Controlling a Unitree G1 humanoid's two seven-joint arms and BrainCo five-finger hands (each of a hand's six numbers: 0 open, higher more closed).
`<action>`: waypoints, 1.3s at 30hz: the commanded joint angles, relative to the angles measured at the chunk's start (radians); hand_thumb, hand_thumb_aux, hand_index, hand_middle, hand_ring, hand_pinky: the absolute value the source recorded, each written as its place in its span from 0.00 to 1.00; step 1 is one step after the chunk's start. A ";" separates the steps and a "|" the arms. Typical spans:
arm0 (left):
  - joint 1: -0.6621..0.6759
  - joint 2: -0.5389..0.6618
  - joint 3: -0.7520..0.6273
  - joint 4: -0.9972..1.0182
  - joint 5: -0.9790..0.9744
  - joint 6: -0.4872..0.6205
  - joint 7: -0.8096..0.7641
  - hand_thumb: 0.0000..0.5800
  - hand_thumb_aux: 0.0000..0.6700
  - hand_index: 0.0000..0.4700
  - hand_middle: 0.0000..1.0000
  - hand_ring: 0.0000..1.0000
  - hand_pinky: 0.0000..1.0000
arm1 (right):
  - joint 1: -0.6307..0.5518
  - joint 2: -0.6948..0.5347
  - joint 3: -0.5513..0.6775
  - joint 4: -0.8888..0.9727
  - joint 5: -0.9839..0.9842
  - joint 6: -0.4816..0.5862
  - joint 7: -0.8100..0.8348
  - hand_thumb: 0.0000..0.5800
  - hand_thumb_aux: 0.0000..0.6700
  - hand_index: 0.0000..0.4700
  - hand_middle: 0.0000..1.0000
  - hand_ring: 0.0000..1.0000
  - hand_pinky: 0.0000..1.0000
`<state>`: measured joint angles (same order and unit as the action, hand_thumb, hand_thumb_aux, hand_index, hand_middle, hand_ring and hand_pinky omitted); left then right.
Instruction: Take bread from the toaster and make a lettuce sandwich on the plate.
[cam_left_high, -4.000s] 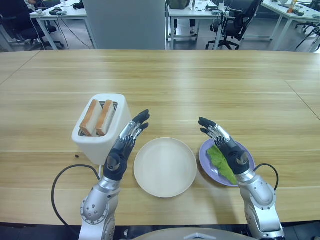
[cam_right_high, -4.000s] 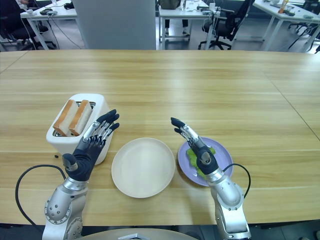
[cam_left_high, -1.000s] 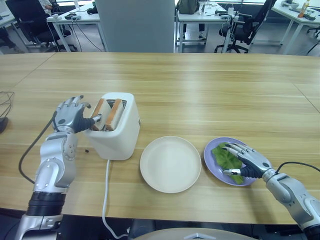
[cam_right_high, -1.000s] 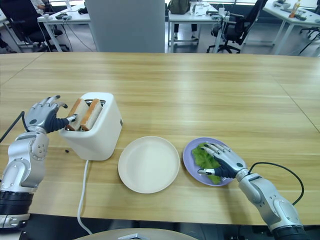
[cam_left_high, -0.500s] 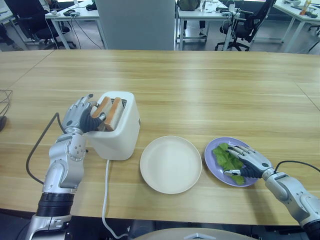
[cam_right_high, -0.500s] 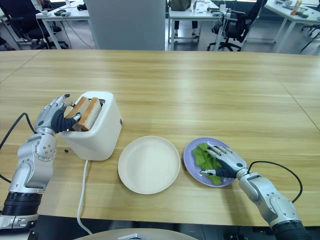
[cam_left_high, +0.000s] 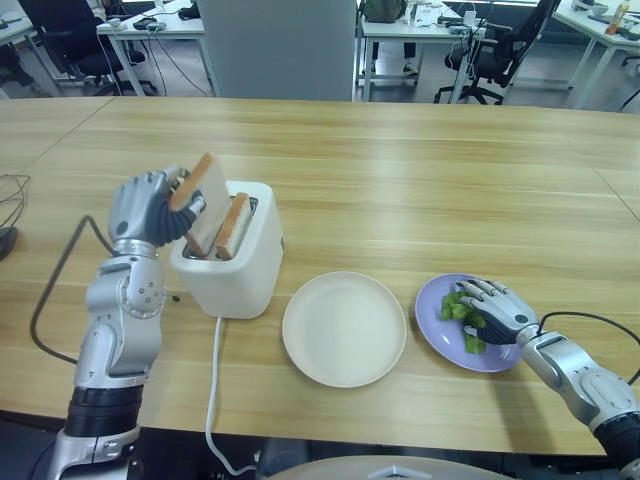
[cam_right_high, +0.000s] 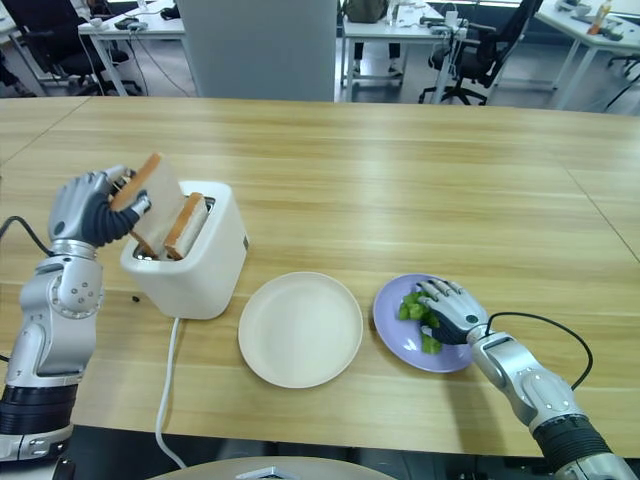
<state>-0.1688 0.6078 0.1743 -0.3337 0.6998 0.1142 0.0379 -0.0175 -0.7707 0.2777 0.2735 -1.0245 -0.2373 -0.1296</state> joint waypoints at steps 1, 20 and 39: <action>-0.024 0.012 0.016 -0.130 0.035 -0.049 0.030 1.00 1.00 0.98 1.00 1.00 1.00 | 0.016 0.002 0.003 -0.006 0.041 -0.027 -0.031 1.00 1.00 0.98 0.00 0.00 0.00; 0.196 -0.189 -0.460 -0.177 -0.286 -0.002 -0.436 1.00 1.00 0.98 1.00 1.00 1.00 | 0.070 -0.022 -0.155 -0.272 0.196 -0.151 -0.119 1.00 1.00 0.98 0.00 0.00 0.00; 0.034 -0.222 -0.614 0.495 -0.055 -0.252 -0.134 1.00 1.00 0.98 0.80 0.80 0.80 | 0.108 -0.047 -0.133 -0.202 0.186 -0.113 0.064 0.82 0.58 0.57 0.00 0.00 0.00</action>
<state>-0.1167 0.3765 -0.4412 0.1383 0.6150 -0.1147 -0.1314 0.0843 -0.7944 0.1282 0.0277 -0.8132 -0.3600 -0.0973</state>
